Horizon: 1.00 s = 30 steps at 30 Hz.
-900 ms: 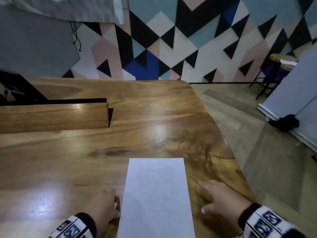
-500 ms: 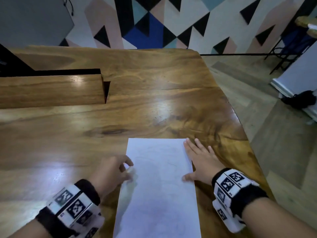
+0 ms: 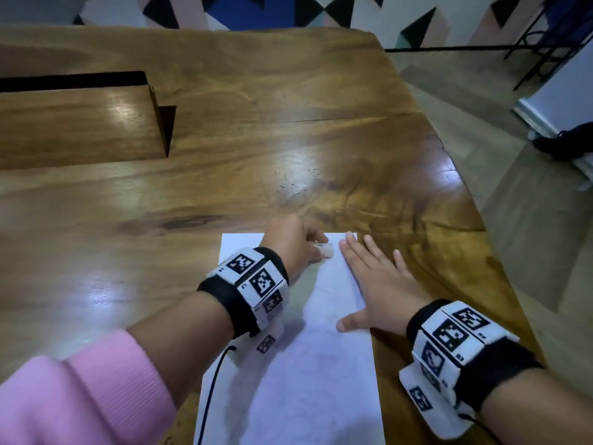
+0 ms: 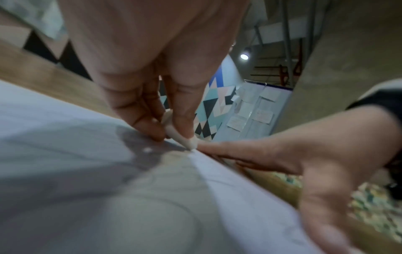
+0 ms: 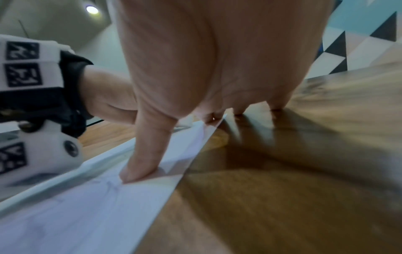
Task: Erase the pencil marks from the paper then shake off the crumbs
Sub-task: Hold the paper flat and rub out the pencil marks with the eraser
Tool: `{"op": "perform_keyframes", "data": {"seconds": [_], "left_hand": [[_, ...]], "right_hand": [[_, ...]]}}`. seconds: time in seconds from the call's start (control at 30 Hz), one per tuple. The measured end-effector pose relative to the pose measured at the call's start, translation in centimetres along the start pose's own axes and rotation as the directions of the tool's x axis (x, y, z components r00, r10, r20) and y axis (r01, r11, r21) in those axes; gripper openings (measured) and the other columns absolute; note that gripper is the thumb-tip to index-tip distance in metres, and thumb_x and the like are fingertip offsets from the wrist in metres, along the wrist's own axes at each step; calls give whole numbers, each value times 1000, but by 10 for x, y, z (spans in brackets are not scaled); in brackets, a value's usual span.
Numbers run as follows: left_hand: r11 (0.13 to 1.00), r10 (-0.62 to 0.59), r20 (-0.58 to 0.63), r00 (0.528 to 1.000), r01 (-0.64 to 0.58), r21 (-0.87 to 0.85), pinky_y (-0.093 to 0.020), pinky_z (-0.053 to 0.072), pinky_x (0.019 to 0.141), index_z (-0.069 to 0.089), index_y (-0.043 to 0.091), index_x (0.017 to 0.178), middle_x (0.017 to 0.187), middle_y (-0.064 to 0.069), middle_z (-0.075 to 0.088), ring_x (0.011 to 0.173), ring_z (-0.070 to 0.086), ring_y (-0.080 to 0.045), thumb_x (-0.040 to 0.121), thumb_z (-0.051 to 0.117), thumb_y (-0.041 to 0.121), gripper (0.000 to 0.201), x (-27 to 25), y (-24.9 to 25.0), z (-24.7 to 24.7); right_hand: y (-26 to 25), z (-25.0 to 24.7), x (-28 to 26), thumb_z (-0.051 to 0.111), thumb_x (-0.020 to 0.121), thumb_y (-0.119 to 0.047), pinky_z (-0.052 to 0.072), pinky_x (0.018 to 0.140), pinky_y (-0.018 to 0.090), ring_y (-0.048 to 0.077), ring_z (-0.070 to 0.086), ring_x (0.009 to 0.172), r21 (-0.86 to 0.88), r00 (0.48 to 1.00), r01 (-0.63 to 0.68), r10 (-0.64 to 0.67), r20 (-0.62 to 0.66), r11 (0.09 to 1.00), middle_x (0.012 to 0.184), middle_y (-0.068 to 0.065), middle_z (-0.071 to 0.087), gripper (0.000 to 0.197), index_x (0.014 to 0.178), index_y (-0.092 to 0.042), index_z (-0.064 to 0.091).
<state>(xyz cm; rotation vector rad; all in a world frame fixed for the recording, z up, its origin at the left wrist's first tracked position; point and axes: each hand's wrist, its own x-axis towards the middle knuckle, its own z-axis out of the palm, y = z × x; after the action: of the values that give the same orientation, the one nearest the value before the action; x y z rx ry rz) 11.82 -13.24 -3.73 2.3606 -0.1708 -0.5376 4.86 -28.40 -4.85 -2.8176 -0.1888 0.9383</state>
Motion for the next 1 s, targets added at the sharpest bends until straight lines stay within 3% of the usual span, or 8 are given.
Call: {"op": "perform_keyframes", "data": {"seconds": [0.13,0.3,0.43,0.6,0.67,0.77,0.9,1.0], "left_hand": [[995,14,-35,999,-11,99,-18,39,69,71,13,90,92,-6,73,76,58,-14,71,74,15,19,5,5,6],[984,61,94,994,-76,159,-15,34,63,71,12,88,71,2,59,70,51,-10,71,73,15,17,-15,2,11],[987,37,-30,999,-32,158,-20,39,68,71,13,86,79,-7,69,81,63,-20,70,75,16,17,10,16,4],[947,117,215,970,-173,269,-7,30,50,70,14,83,57,13,48,69,48,-11,70,72,17,14,-15,9,11],[955,111,141,984,-145,258,-11,33,50,70,14,84,61,9,52,70,51,-12,70,72,16,14,-6,12,8],[970,97,-22,995,-90,225,-21,40,64,69,12,79,71,-2,62,77,62,-22,71,72,13,8,10,22,5],[927,138,261,955,-217,305,-18,29,50,67,13,75,55,11,48,63,46,-12,69,69,13,6,-21,9,13],[939,133,159,978,-175,296,-18,35,58,68,12,81,66,4,59,70,52,-16,72,66,12,9,-12,11,9]], "right_hand": [[0,2,2,69,65,-65,-13,114,47,4,-36,130,15,1000,-10,10,4,1000,142,-18,-41,131,145,-25,-27],[0,2,1,70,64,-64,-14,115,46,11,-35,137,33,1000,-26,25,7,999,147,-14,-40,134,145,-23,-27],[0,2,1,70,63,-66,-15,114,46,14,-37,136,26,1000,-27,26,13,999,138,-17,-45,134,145,-24,-28],[0,2,3,70,63,-65,-16,114,46,15,-39,135,41,999,-35,34,21,999,138,-18,-46,134,145,-25,-28],[-2,2,2,71,63,-65,-17,113,46,16,-39,135,37,999,-41,40,29,998,141,-17,-44,134,144,-25,-28],[-1,2,2,70,62,-66,-18,111,47,16,-40,134,27,998,-48,47,36,998,138,-18,-47,135,144,-26,-29],[-1,1,2,70,62,-67,-18,112,49,16,-39,135,30,998,-47,45,46,998,144,-17,-43,135,144,-27,-29],[-1,1,3,70,61,-67,-18,112,49,16,-39,135,29,998,-47,45,52,998,144,-17,-43,136,144,-27,-29]]}}
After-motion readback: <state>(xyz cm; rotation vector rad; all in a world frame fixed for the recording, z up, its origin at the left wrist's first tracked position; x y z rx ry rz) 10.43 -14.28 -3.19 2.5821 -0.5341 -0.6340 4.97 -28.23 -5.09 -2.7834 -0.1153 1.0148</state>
